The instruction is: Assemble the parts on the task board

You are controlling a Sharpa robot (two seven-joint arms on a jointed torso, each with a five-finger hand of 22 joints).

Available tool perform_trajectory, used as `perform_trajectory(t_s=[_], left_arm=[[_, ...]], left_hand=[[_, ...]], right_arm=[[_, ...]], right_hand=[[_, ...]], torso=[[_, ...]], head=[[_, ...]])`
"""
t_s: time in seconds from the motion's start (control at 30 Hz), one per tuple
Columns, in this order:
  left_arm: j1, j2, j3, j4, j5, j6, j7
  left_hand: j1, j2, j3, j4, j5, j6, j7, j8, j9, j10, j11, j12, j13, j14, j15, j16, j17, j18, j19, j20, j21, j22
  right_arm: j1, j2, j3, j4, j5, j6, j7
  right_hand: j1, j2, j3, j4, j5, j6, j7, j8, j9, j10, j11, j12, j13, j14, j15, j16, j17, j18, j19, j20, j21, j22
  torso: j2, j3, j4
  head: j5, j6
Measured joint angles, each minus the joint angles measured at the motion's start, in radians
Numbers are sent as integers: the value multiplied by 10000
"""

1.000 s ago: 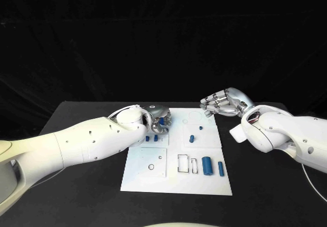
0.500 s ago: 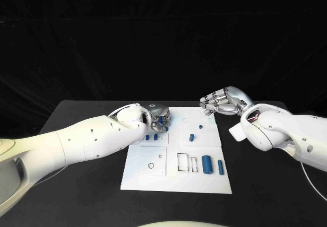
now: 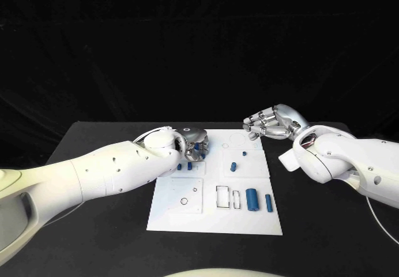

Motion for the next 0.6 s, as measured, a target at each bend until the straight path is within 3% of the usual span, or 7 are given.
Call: perform_trajectory(t_s=[0.37, 0.6], left_arm=[[3, 23, -3, -14, 10, 151, 8], [8, 40, 1, -46, 18, 218, 12]], left_hand=[[-55, 54, 89, -33, 0, 0, 0, -87, -63, 65, 7, -134, -63, 0, 0, 0, -29, 0, 0, 0, 37, 34], [-76, 188, 353, -133, 0, 374, 23, -87, -89, 464, -72, -287, -100, 20, -52, 115, -26, 0, 36, -36, 78, 106]], right_arm=[[0, 0, 0, 3, 0, 0, 0], [0, 6, 0, 4, 0, 1, -1]], right_hand=[[0, 0, 0, 0, 0, 0, 0, 0, 0, 0, 0, 0, 0, 0, 0, 0, 0, 0, 0, 0, 0, 0], [0, 0, 0, 0, 60, 0, 0, 0, 0, 0, 0, 0, 0, 0, 0, 0, -19, 0, 0, 0, 0, -30]], torso=[[-2, -1, 5], [-5, -4, 7]], head=[[-16, -10], [-17, -9]])
